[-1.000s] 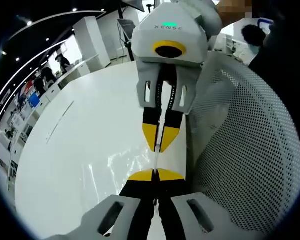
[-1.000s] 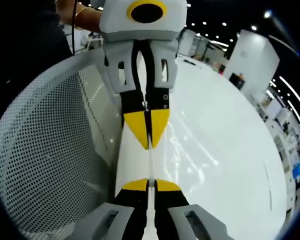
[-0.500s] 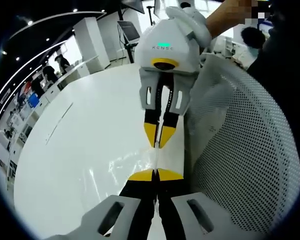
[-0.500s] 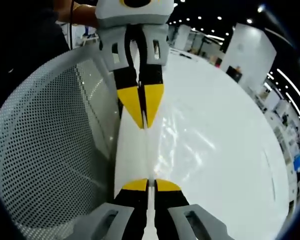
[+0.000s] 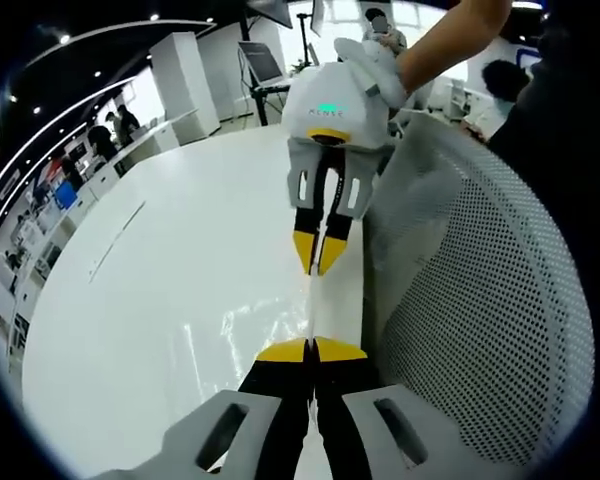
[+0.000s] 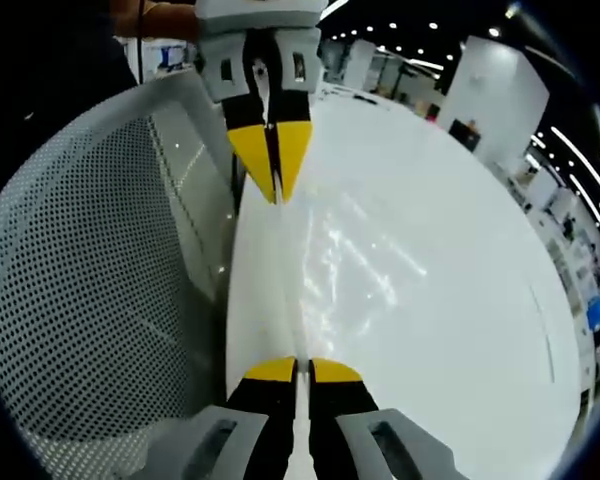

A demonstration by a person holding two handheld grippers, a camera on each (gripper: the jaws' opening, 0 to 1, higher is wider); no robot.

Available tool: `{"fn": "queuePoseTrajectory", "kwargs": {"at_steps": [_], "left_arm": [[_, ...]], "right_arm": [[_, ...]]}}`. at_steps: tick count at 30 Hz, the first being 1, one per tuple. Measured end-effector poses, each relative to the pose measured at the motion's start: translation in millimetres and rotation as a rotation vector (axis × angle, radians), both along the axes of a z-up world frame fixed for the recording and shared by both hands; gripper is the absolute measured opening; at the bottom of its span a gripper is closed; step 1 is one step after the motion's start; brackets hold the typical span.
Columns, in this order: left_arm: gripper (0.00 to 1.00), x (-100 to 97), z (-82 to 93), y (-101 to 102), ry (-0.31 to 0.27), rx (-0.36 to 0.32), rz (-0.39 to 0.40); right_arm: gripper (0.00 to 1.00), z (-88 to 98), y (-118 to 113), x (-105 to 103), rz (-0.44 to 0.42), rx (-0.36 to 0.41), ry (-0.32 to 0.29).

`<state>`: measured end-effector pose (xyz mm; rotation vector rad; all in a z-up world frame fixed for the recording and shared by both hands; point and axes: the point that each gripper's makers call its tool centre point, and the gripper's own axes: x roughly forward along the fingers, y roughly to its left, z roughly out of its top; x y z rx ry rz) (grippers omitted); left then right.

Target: Open the resealable bag by pulling the two sides of the seal apart until the entire bag opening is separated and visibly accessible.

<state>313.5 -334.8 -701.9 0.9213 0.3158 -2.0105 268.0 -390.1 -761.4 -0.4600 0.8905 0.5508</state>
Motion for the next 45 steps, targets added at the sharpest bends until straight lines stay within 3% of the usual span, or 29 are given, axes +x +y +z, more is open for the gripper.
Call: {"fn": "queuePoseTrajectory", "kwargs": {"at_steps": [17, 21, 29, 41, 45], "left_arm": [[0.00, 6.2, -3.0, 6.5, 0.006, 0.012, 0.030], [0.00, 6.7, -3.1, 5.7, 0.005, 0.013, 0.029], [0.00, 8.4, -3.8, 2.7, -0.001, 0.013, 0.035], [0.00, 8.2, -3.8, 3.5, -0.015, 0.014, 0.025], [0.00, 6.2, -2.8, 2.8, -0.014, 0.010, 0.024]], "right_arm": [[0.00, -3.7, -0.6, -0.4, -0.026, -0.015, 0.006], [0.06, 8.6, 0.6, 7.5, -0.085, 0.031, -0.046], [0.05, 27.4, 14.4, 15.8, -0.056, 0.053, -0.101], [0.04, 23.5, 29.9, 18.9, -0.006, 0.062, -0.095], [0.05, 15.0, 33.7, 22.8, 0.017, 0.032, -0.084]]}}
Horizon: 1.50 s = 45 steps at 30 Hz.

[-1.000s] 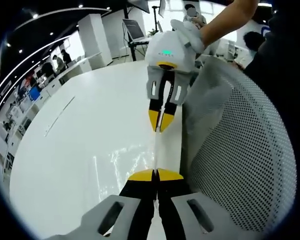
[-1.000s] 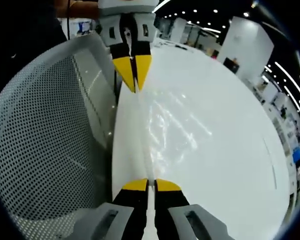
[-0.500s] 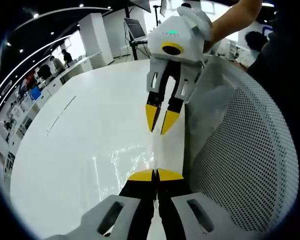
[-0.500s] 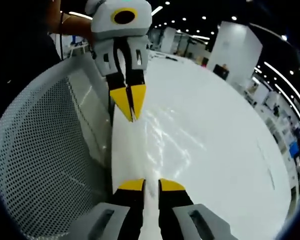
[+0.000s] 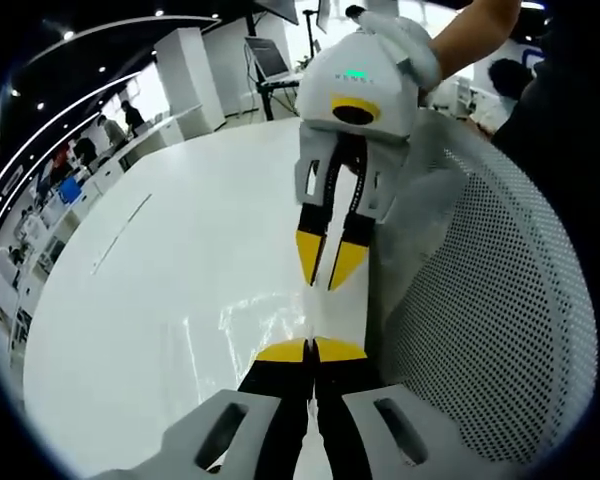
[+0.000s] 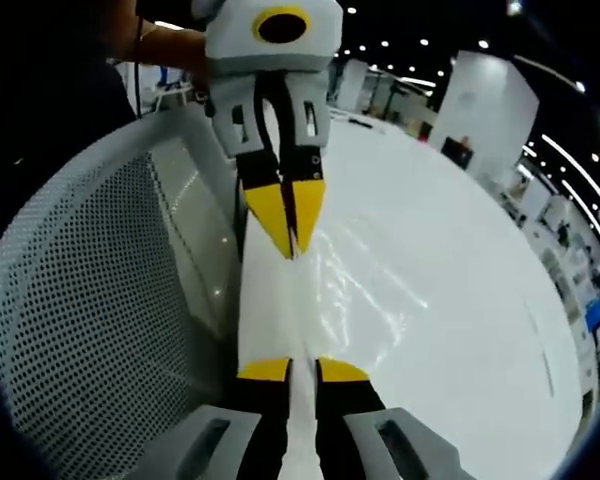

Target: Open the resealable bag by pulling the two sides of the seal apart until the entire bag opening is separated and visibly accessible.

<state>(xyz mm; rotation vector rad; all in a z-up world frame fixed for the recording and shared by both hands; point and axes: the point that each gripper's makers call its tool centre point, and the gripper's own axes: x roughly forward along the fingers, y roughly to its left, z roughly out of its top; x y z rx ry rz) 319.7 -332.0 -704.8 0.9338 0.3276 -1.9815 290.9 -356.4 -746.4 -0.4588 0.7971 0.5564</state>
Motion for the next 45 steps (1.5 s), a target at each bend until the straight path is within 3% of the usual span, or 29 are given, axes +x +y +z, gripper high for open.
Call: {"fn": "queuePoseTrajectory", "kwargs": {"at_steps": [10, 23, 29, 41, 45], "left_arm": [[0.00, 2.1, 1.5, -1.8, -0.015, -0.006, -0.009], [0.00, 16.2, -11.1, 2.3, -0.037, 0.025, 0.057], [0.16, 20.5, 1.9, 2.2, -0.004, 0.001, 0.087], [0.16, 24.1, 20.8, -3.9, 0.057, -0.025, 0.138], [0.16, 22.1, 13.5, -9.5, 0.060, 0.008, 0.125]], "right_arm": [[0.00, -2.0, 4.7, 5.2, 0.025, -0.020, -0.012], [0.00, 21.9, -1.1, 4.6, -0.012, -0.053, -0.073], [0.00, 21.0, 0.7, 3.8, -0.002, -0.078, -0.075], [0.00, 21.1, 9.7, 6.4, 0.080, -0.145, -0.089], [0.00, 22.0, 12.8, 7.6, 0.108, -0.162, -0.095]]}}
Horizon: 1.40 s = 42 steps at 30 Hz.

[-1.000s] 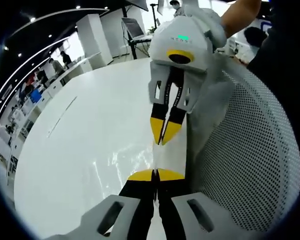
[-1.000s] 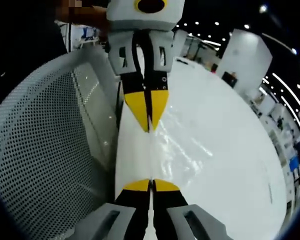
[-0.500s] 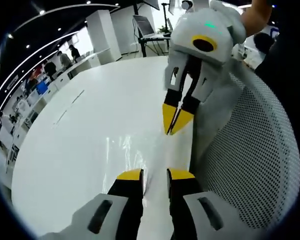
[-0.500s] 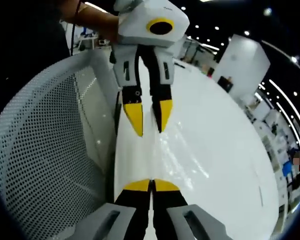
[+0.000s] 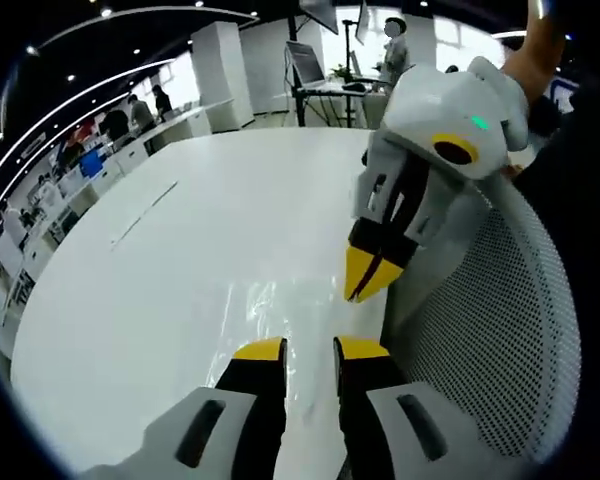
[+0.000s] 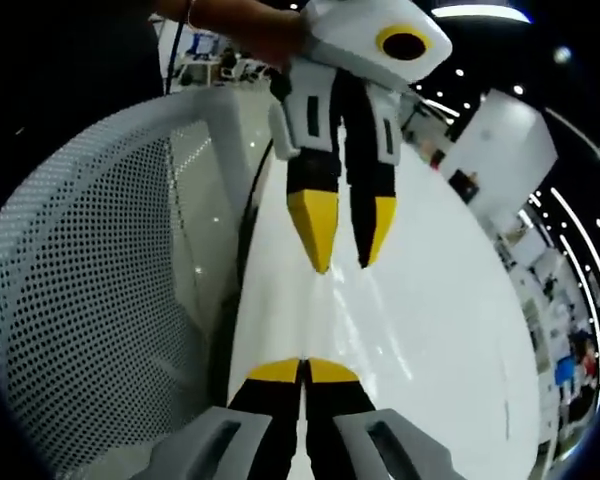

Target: Open the resealable bag by pulling the two sides of the seal apart until the entire bag opening is separated and visibly accessible.

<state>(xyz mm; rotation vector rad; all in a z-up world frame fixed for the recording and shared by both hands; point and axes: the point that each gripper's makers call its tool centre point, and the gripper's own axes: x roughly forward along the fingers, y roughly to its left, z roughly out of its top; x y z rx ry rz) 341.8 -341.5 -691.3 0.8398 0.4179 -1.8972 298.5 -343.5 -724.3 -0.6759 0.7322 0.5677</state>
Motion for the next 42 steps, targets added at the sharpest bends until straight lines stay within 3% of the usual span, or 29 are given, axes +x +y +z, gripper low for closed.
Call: {"fn": "queuePoseTrajectory", "kwargs": {"at_steps": [3, 6, 12, 19, 24, 28, 33, 42], "left_arm": [[0.15, -2.7, -6.5, -1.5, -0.032, 0.025, -0.033], [0.14, -10.8, -11.5, -2.5, -0.028, 0.048, -0.064], [0.11, -16.8, -25.5, 6.5, -0.051, 0.115, -0.120], [0.01, -13.2, -30.7, 11.9, -0.058, 0.141, -0.113], [0.00, -12.1, -31.6, 12.1, -0.058, 0.143, -0.103], [0.00, -6.3, -26.8, 5.0, -0.102, 0.104, -0.081], [0.00, -1.8, -13.4, -7.0, -0.093, 0.037, -0.023], [0.00, 8.5, 6.0, -23.9, -0.131, -0.053, 0.028]], "right_arm": [[0.00, 1.9, 3.6, 0.5, 0.036, -0.022, -0.004], [0.00, 3.3, 5.0, 2.1, 0.067, -0.053, -0.012], [0.00, 6.5, 8.7, 5.2, 0.081, -0.053, -0.024], [0.00, 7.1, 13.5, 5.2, 0.087, -0.041, -0.028], [0.00, 9.0, 13.7, 6.3, 0.081, -0.033, -0.032], [0.00, 10.2, 12.4, 7.2, 0.046, -0.009, -0.028], [0.03, 12.9, 13.3, 10.3, 0.014, 0.014, -0.036], [0.00, 18.1, 15.8, 18.4, 0.001, 0.014, -0.052]]}}
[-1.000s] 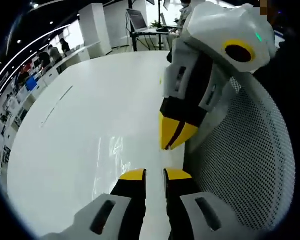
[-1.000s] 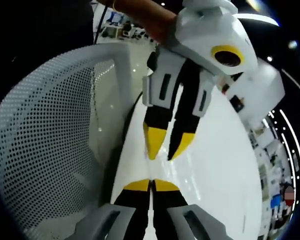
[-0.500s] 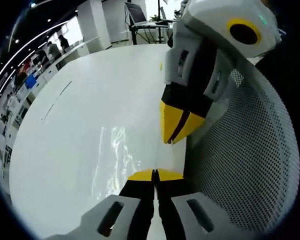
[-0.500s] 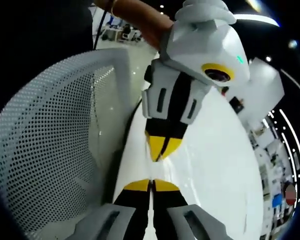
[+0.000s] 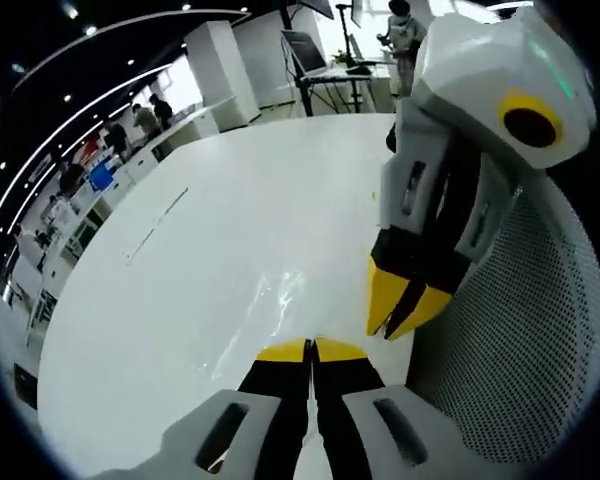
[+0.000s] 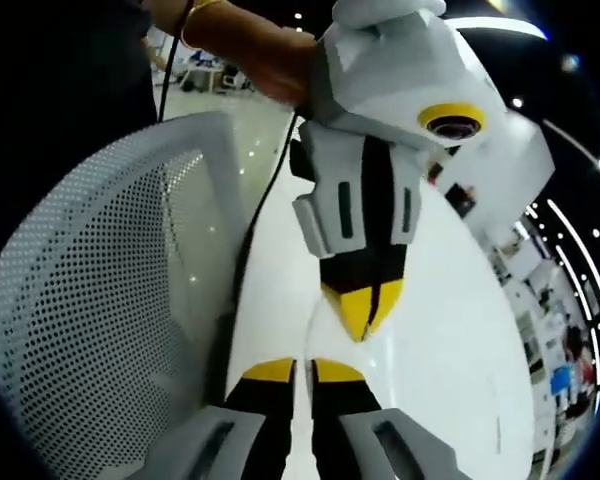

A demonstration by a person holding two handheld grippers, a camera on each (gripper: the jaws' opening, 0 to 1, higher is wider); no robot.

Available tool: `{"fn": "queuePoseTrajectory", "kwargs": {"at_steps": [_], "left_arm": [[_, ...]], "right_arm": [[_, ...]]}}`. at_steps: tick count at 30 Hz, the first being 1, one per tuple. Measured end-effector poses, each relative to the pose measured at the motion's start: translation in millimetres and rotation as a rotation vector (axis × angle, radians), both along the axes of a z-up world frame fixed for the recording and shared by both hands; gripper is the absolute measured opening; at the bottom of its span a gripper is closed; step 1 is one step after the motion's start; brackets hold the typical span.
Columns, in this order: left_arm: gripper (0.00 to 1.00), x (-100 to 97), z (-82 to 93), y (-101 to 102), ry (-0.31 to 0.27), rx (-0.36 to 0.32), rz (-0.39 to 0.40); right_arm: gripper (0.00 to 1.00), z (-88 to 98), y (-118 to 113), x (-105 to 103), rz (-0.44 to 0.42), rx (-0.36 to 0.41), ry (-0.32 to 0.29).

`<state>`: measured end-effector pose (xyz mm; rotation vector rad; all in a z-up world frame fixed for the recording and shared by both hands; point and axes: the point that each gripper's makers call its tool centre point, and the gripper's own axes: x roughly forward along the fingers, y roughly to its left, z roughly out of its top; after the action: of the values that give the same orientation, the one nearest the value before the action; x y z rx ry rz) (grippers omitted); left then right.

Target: Open the resealable bag by pulling the two sides of the seal apart until the entire bag opening is separated and visibly accessible.

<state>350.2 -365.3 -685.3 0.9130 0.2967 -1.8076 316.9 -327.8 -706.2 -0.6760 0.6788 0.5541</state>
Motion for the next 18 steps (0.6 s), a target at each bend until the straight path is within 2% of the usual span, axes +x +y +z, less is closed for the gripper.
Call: {"fn": "queuePoseTrajectory", "kwargs": {"at_steps": [2, 7, 10, 18], "left_arm": [[0.00, 0.3, 4.6, -3.4, 0.001, -0.022, 0.002], [0.00, 4.3, 17.0, -11.7, -0.017, -0.087, 0.024], [0.00, 2.9, 31.2, -19.4, -0.040, -0.157, 0.004], [0.00, 4.0, 57.4, -30.8, -0.065, -0.259, 0.027]], "right_arm": [[0.00, -1.8, -2.0, -0.1, 0.011, -0.037, 0.005], [0.00, -3.2, -1.3, -2.2, 0.015, -0.040, 0.013], [0.00, -2.2, -0.9, -3.2, 0.008, -0.027, 0.017], [0.00, 1.8, -0.8, -1.7, -0.016, 0.010, 0.014]]}}
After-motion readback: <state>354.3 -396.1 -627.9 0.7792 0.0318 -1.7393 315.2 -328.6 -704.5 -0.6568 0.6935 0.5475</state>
